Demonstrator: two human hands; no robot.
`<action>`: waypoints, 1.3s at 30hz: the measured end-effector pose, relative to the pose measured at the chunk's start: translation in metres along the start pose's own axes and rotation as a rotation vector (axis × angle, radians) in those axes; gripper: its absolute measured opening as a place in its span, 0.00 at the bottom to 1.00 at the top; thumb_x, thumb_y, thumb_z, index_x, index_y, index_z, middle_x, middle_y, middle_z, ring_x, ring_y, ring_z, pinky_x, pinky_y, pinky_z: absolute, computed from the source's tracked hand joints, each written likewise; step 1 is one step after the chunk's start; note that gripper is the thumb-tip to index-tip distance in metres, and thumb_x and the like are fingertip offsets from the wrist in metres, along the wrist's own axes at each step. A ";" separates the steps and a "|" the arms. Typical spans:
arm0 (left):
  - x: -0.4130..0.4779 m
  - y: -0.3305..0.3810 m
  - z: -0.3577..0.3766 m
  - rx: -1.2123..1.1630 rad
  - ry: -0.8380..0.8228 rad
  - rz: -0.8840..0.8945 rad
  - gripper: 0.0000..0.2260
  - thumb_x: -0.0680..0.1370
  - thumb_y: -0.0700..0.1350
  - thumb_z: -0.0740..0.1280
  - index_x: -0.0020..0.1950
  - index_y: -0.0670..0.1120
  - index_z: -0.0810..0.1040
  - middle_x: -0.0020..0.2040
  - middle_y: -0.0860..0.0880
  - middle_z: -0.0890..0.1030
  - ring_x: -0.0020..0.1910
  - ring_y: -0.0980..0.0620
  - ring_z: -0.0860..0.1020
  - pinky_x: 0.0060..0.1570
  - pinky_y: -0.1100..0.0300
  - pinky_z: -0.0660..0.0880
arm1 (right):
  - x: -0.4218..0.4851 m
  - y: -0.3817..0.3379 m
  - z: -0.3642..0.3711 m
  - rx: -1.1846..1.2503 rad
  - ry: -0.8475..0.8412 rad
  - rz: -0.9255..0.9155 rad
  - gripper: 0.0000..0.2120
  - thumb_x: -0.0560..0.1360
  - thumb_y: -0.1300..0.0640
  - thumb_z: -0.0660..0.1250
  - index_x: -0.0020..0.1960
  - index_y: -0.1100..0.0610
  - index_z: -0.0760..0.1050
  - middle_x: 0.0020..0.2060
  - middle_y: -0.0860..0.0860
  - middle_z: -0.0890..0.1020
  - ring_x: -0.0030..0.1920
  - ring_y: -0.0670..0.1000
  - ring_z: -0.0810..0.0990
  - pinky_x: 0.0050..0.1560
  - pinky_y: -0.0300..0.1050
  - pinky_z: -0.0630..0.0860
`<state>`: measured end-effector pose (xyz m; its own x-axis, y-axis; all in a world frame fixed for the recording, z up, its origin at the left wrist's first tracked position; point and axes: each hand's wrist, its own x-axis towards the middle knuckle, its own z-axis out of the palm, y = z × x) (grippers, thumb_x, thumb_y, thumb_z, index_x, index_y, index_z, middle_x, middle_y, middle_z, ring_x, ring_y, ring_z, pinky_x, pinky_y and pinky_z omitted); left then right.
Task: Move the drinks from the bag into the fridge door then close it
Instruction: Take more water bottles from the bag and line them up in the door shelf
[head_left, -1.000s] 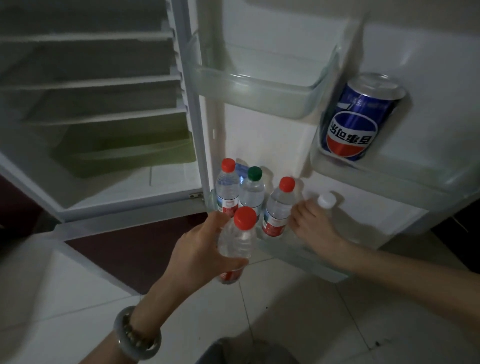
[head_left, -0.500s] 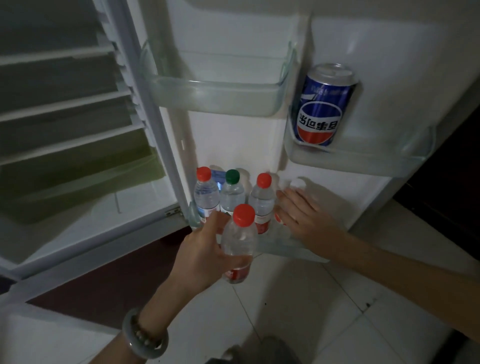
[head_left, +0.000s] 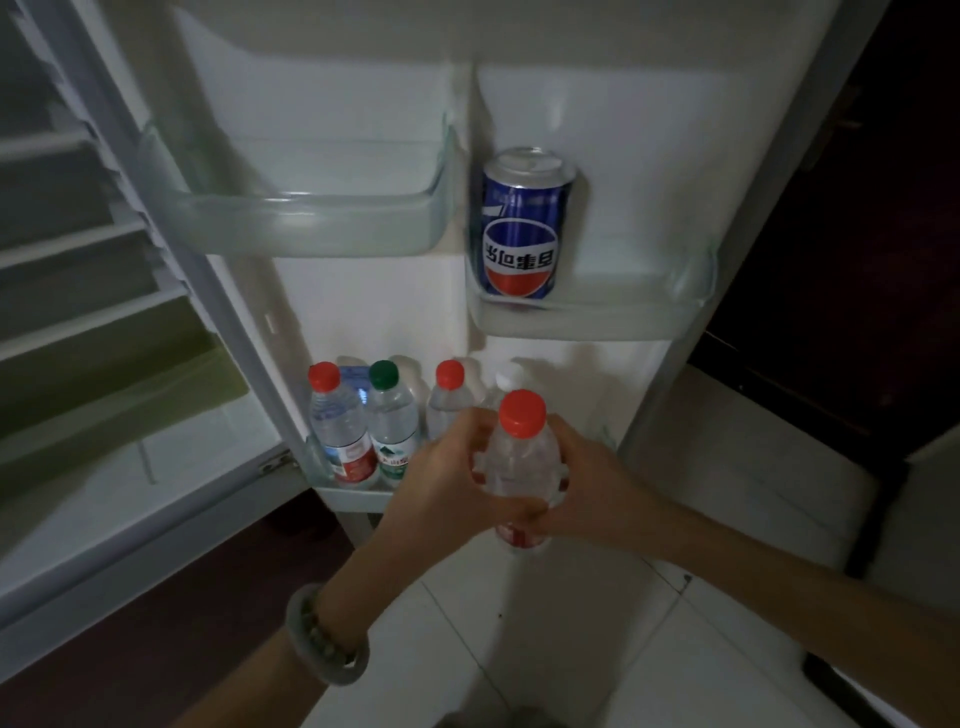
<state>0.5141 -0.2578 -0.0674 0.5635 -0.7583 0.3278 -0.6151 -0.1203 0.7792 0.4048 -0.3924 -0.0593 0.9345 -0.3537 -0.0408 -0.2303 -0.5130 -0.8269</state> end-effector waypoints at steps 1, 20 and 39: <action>0.004 0.004 0.004 -0.047 -0.022 -0.011 0.31 0.58 0.52 0.80 0.57 0.49 0.72 0.49 0.54 0.81 0.46 0.58 0.80 0.44 0.58 0.79 | -0.001 0.002 -0.007 -0.009 0.037 0.005 0.37 0.57 0.57 0.80 0.60 0.42 0.67 0.49 0.44 0.81 0.49 0.43 0.81 0.47 0.53 0.80; -0.007 -0.053 0.018 0.258 -0.114 -0.068 0.22 0.74 0.58 0.62 0.65 0.51 0.67 0.61 0.52 0.75 0.60 0.57 0.73 0.55 0.55 0.74 | 0.066 0.089 -0.039 0.129 0.200 0.062 0.19 0.61 0.57 0.79 0.47 0.52 0.75 0.42 0.49 0.83 0.44 0.46 0.82 0.48 0.48 0.79; -0.013 -0.047 0.079 0.276 -0.068 -0.089 0.23 0.75 0.48 0.67 0.67 0.46 0.66 0.63 0.47 0.74 0.54 0.51 0.76 0.55 0.58 0.73 | 0.071 0.118 -0.017 -0.169 0.255 0.018 0.42 0.59 0.57 0.80 0.65 0.64 0.62 0.60 0.60 0.70 0.63 0.60 0.68 0.62 0.49 0.66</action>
<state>0.4924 -0.2928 -0.1505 0.5892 -0.7773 0.2206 -0.6968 -0.3506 0.6258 0.4397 -0.4915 -0.1508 0.8363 -0.5381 0.1050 -0.3082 -0.6199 -0.7216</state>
